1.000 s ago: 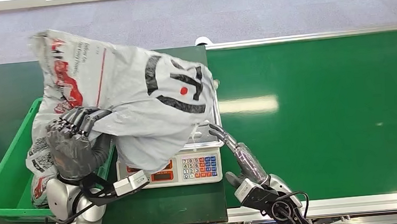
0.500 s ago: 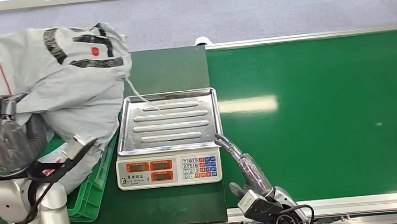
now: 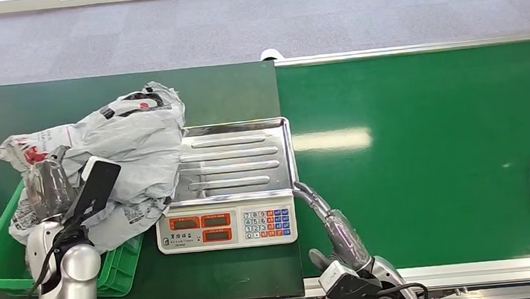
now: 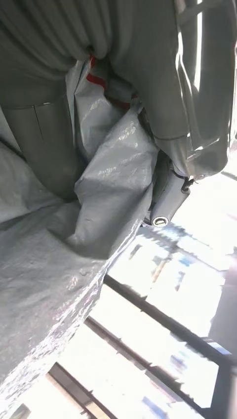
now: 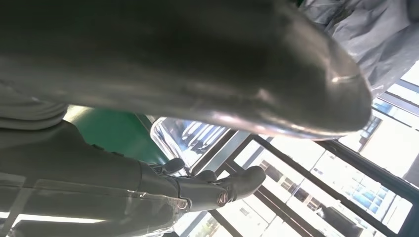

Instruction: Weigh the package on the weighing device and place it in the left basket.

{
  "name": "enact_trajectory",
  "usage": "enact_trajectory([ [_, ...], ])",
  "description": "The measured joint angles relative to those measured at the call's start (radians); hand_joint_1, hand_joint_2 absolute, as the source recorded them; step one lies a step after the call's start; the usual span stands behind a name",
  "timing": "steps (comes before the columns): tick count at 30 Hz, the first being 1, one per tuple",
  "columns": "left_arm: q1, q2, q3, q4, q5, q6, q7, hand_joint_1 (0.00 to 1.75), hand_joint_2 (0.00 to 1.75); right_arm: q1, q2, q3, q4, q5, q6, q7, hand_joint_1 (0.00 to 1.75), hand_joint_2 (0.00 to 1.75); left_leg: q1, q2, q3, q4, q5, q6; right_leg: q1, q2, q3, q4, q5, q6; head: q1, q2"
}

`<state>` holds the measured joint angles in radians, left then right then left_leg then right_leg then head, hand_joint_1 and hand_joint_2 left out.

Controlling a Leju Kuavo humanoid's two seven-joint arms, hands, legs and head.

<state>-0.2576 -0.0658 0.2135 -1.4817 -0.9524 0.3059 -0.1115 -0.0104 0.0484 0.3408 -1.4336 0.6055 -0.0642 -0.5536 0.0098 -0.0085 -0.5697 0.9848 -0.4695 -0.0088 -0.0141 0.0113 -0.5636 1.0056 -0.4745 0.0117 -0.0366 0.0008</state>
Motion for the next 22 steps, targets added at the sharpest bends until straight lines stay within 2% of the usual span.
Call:
enact_trajectory([
  [3, 0.008, 0.014, -0.016, 0.009, 0.068, -0.062, -0.012, 1.75, 1.75, 0.001, 0.006, -0.008, -0.002, 0.009, 0.007, 0.001, 0.0, 0.0, 0.0, 0.0, 0.0, 0.0, 0.0, 0.0, 0.0, 0.0, 0.0, 0.0, 0.0, 0.0, 0.0, 0.0],
  [4, 0.011, 0.018, -0.02, 0.011, 0.069, -0.07, -0.013, 1.65, 1.75, 0.001, 0.008, -0.012, -0.003, 0.011, 0.01, 0.001, 0.0, 0.0, 0.0, 0.0, 0.0, 0.0, 0.0, 0.0, 0.0, 0.0, 0.0, 0.0, 0.0, 0.0, 0.0, 0.0],
  [6, 0.015, 0.026, -0.028, 0.016, 0.063, -0.078, -0.008, 1.17, 1.75, 0.001, 0.011, -0.017, -0.004, 0.016, 0.014, 0.001, 0.0, 0.0, 0.0, 0.0, 0.0, 0.0, 0.0, 0.0, 0.0, 0.0, 0.0, 0.0, 0.0, 0.0, 0.0, 0.0],
  [7, 0.016, 0.029, -0.029, 0.018, 0.058, -0.077, -0.002, 0.73, 1.75, 0.002, 0.013, -0.019, -0.005, 0.017, 0.016, 0.001, 0.0, 0.0, 0.0, 0.0, 0.0, 0.0, 0.0, 0.0, 0.0, 0.0, 0.0, 0.0, 0.0, 0.0, 0.0, 0.0],
  [8, 0.016, 0.033, -0.029, 0.021, 0.048, -0.07, 0.007, 0.39, 1.75, 0.003, 0.014, -0.02, -0.006, 0.019, 0.018, 0.002, 0.0, 0.0, 0.0, 0.0, 0.0, 0.0, 0.0, 0.0, 0.0, 0.0, 0.0, 0.0, 0.0, 0.0, 0.0, 0.0],
  [10, 0.017, 0.038, -0.028, 0.028, 0.014, -0.04, 0.03, 0.0, 1.75, 0.006, 0.017, -0.023, -0.009, 0.02, 0.02, 0.002, 0.0, 0.0, 0.0, 0.0, 0.0, 0.0, 0.0, 0.0, 0.0, 0.0, 0.0, 0.0, 0.0, 0.0, 0.0, 0.0],
  [17, 0.016, 0.05, -0.002, 0.049, -0.028, 0.091, 0.053, 0.0, 1.75, 0.011, 0.024, -0.026, -0.017, 0.025, 0.021, 0.006, 0.0, 0.0, 0.0, 0.0, 0.0, 0.0, 0.0, 0.0, 0.0, 0.0, 0.0, 0.0, 0.0, 0.0, 0.0, 0.0],
  [22, 0.017, 0.05, 0.017, 0.054, 0.0, 0.116, 0.045, 0.0, 1.75, 0.014, 0.027, -0.03, -0.021, 0.03, 0.021, 0.01, 0.0, 0.0, 0.0, 0.0, 0.0, 0.0, 0.0, 0.0, 0.0, 0.0, 0.0, 0.0, 0.0, 0.0, 0.0, 0.0],
])
